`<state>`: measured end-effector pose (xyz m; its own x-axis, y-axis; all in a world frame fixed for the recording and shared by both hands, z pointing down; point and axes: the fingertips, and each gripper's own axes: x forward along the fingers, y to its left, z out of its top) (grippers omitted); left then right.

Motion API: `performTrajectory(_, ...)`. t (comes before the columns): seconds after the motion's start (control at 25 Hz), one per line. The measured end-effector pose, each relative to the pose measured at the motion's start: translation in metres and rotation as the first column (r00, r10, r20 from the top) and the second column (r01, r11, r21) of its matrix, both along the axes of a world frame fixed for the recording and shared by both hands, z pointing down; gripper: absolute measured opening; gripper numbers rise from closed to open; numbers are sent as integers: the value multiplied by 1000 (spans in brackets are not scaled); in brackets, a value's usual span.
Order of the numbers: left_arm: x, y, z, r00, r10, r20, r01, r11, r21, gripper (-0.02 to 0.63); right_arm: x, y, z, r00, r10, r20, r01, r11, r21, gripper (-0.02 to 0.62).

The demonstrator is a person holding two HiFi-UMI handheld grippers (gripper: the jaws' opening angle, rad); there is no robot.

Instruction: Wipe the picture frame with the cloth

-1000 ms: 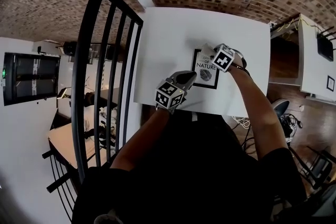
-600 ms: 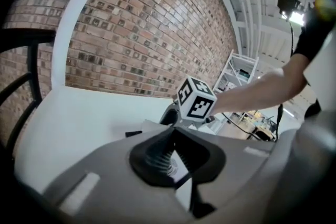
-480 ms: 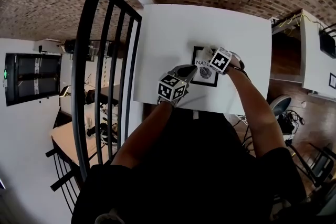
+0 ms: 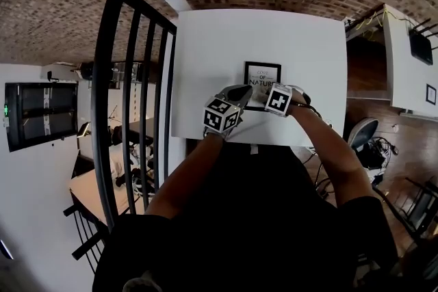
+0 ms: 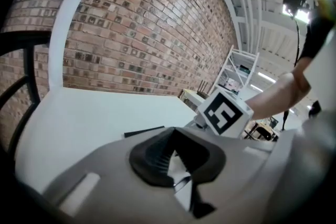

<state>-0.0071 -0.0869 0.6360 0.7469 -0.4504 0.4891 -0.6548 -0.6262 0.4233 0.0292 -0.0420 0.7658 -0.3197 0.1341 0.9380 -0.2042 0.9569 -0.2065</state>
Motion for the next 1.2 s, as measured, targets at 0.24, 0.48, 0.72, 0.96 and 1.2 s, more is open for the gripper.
performTrajectory(0.24,7,1,-3,1000,18,-7,-18,1000,4,2,2,47,-8,998,-56,-3,55,986,-157,158)
performTrajectory(0.48,10,4,-2,1000,27,-6,-27,1000,3,2,27,-5,-15,998,-33,-50,32,999,-10,159)
performTrajectory(0.72,10,11,0,1000,29,-1,-29,1000,-5,2,43,-86,-30,999,36,-35,-30,989,147,160)
performTrajectory(0.96,6,17,1,1000,20,5,-20,1000,-15,2,68,-138,-29,987,129,-92,-100,958,269,160)
performTrajectory(1.2,2,21,5,1000,25,8,-25,1000,-19,2,67,-100,0,990,85,-109,-67,985,161,161)
